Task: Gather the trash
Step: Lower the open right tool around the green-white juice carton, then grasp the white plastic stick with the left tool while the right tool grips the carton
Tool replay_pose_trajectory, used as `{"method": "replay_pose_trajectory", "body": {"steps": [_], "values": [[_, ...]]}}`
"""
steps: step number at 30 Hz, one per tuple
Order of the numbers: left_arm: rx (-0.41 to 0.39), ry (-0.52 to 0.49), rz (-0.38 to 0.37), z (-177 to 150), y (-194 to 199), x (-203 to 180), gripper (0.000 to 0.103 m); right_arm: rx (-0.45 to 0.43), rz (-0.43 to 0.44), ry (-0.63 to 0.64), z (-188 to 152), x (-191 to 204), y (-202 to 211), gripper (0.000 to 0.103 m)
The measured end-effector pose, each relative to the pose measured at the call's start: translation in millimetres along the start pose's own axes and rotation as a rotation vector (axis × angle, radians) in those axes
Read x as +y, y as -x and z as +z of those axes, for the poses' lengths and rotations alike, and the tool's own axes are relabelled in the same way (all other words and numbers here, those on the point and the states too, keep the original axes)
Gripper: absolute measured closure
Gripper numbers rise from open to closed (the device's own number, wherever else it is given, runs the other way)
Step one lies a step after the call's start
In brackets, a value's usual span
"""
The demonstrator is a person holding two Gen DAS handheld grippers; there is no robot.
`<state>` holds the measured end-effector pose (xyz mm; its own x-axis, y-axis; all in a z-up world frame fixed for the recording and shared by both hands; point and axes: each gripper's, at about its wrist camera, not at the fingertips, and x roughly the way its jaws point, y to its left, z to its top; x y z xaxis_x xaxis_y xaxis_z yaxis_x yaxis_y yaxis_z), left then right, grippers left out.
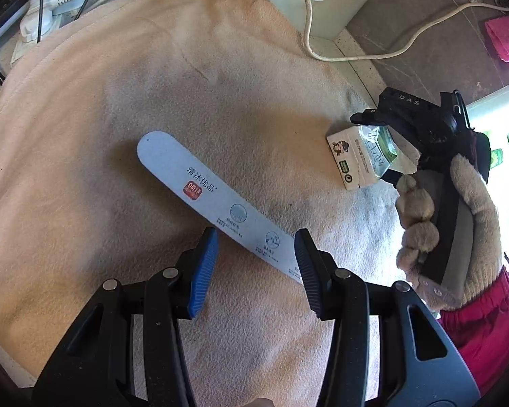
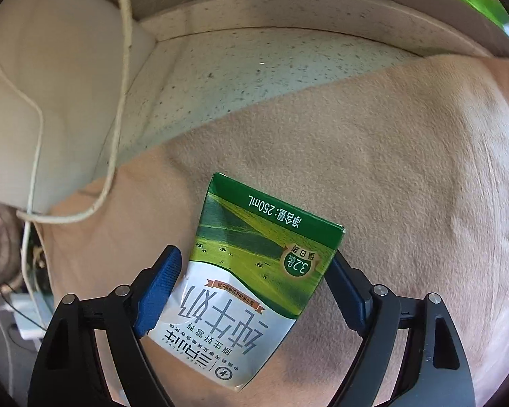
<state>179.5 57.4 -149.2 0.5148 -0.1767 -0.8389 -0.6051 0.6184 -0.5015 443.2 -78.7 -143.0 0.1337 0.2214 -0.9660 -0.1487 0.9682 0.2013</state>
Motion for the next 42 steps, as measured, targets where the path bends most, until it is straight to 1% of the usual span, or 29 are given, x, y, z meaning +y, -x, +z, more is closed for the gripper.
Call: {"method": "replay_pose_trajectory", "body": {"steps": [3,6,10,13,17,19,21,23,24,26,27,29,33,35,36,38,40,42], "values": [[0.011,0.003,0.003,5,-8,-4,0.056,0.019,0.025,0.073,-3,-2,1,0.018],[0.009,0.003,0.020,10,-17,-12,0.056,0.027,0.066,0.118,-4,-10,5,0.022],[-0.008,-0.014,0.067,16,-27,-26,0.056,0.038,0.088,0.187,-5,-23,11,0.035],[-0.025,-0.007,0.113,23,-38,-35,0.054,0.044,0.100,0.221,-7,-31,15,0.035],[-0.058,-0.020,0.151,27,-45,-43,0.055,0.053,0.121,0.253,-11,-39,18,0.036],[-0.061,-0.020,0.142,28,-45,-42,0.058,0.056,0.123,0.274,-16,-40,22,0.036],[-0.057,-0.002,0.112,30,-42,-36,0.060,0.058,0.128,0.287,-17,-45,22,0.036],[-0.053,0.030,0.073,32,-40,-30,0.066,0.054,0.136,0.302,-25,-50,28,0.036],[-0.051,0.037,0.059,32,-38,-28,0.071,0.051,0.139,0.312,-29,-51,32,0.036],[-0.063,0.024,0.050,33,-32,-30,0.079,0.043,0.144,0.328,-30,-50,38,0.036],[-0.062,0.014,0.054,33,-31,-32,0.080,0.037,0.149,0.334,-33,-52,40,0.036],[-0.061,-0.007,0.065,33,-29,-32,0.087,0.021,0.158,0.346,-40,-52,46,0.037],[-0.052,0.007,0.079,28,-27,-24,0.089,0.010,0.167,0.370,-46,-56,54,0.039],[-0.048,0.027,0.063,25,-26,-19,0.089,0.003,0.163,0.390,-51,-58,55,0.039],[-0.047,0.036,0.060,26,-27,-19,0.089,0.002,0.161,0.394,-44,-52,52,0.039],[-0.043,0.061,0.062,28,-32,-20,0.089,0.006,0.162,0.392,-45,-49,52,0.040],[-0.045,0.050,0.080,28,-38,-25,0.089,0.033,0.167,0.382,-47,-49,47,0.040],[-0.053,0.025,0.096,29,-38,-29,0.088,0.046,0.174,0.376,-50,-42,42,0.043]]}}
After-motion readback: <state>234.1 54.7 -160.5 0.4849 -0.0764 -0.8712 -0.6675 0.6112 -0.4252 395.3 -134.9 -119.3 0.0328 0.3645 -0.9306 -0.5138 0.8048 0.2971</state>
